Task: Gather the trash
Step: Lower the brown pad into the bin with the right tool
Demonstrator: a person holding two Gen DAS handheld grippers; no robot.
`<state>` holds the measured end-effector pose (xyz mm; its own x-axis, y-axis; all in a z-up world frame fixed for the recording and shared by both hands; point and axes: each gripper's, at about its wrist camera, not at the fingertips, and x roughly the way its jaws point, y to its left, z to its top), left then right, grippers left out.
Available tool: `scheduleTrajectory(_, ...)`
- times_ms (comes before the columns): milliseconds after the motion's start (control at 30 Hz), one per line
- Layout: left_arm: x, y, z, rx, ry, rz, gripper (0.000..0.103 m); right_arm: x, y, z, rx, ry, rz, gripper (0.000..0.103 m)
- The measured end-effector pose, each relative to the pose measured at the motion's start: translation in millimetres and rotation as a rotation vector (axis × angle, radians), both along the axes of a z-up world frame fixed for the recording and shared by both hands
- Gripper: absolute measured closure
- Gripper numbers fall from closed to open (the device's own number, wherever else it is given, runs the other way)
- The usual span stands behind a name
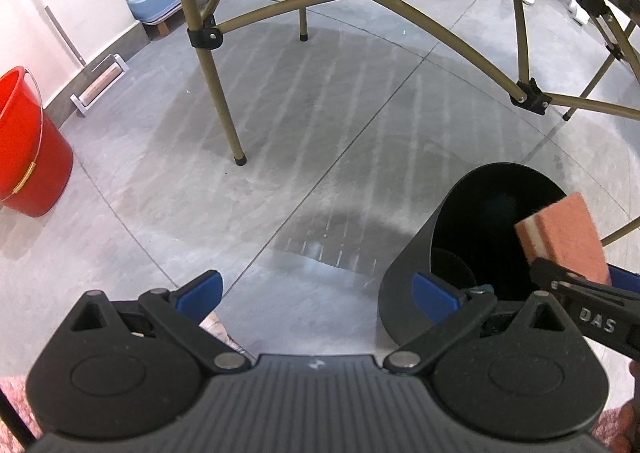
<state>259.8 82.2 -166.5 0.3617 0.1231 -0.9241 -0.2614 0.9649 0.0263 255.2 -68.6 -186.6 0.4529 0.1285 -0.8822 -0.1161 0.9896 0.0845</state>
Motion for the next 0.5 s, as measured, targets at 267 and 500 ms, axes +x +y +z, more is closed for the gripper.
scheduleTrajectory(267, 0, 1, -1, 0.000, 0.005, 0.003, 0.000, 3, 15, -8, -0.020, 0.015, 0.039, 0.020)
scheduleTrajectory(500, -1, 0, -1, 0.004, 0.001, -0.002, 0.000, 6, 15, -11, -0.040, 0.021, 0.042, 0.019)
